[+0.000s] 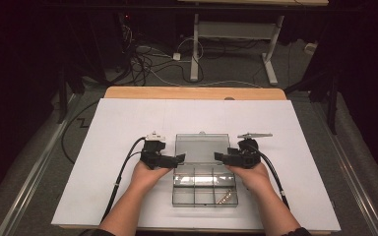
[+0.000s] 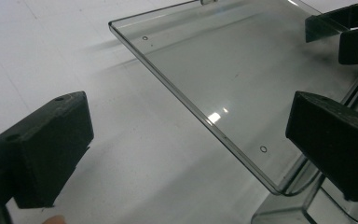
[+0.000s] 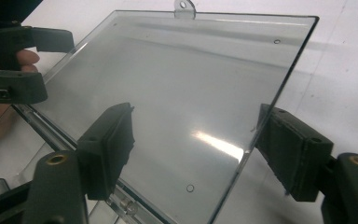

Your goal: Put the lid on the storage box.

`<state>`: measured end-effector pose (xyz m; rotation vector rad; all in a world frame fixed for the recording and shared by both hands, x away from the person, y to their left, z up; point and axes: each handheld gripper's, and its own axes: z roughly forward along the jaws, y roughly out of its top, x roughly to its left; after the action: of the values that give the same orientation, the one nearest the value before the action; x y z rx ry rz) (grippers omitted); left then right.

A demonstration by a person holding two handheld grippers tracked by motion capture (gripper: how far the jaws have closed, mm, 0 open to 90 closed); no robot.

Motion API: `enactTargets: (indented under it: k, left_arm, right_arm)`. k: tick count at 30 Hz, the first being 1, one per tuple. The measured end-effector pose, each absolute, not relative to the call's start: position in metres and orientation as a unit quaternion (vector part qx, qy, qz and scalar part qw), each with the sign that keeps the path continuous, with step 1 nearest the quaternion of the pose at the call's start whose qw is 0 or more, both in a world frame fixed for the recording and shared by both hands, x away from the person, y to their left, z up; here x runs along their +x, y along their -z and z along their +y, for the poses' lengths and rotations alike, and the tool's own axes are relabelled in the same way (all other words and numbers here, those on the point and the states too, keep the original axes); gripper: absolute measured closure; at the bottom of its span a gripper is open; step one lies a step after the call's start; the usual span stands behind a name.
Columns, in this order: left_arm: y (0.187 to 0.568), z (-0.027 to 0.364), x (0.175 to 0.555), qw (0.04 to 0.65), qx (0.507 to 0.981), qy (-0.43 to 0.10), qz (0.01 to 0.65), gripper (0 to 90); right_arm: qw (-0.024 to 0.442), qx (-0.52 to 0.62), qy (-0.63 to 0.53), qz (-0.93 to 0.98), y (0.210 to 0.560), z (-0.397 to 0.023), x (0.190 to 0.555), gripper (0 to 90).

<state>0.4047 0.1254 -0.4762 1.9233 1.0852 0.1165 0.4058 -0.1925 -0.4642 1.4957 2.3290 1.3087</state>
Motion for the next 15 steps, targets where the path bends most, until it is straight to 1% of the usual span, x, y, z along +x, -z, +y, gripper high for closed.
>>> enactTargets:
  k: [5, 15]
  left_arm:
    - [0.476, 0.126, 0.404, 0.45, 0.778, -0.041, 0.436, 2.4]
    - [0.474, 0.122, 0.402, 0.468, 0.776, -0.025, 0.423, 14.4]
  right_arm:
    - [0.058, 0.48, -0.431, 0.762, 0.462, -0.193, 0.403, 31.7]
    - [0.094, 0.457, -0.456, 0.758, 0.46, -0.197, 0.395, 40.4]
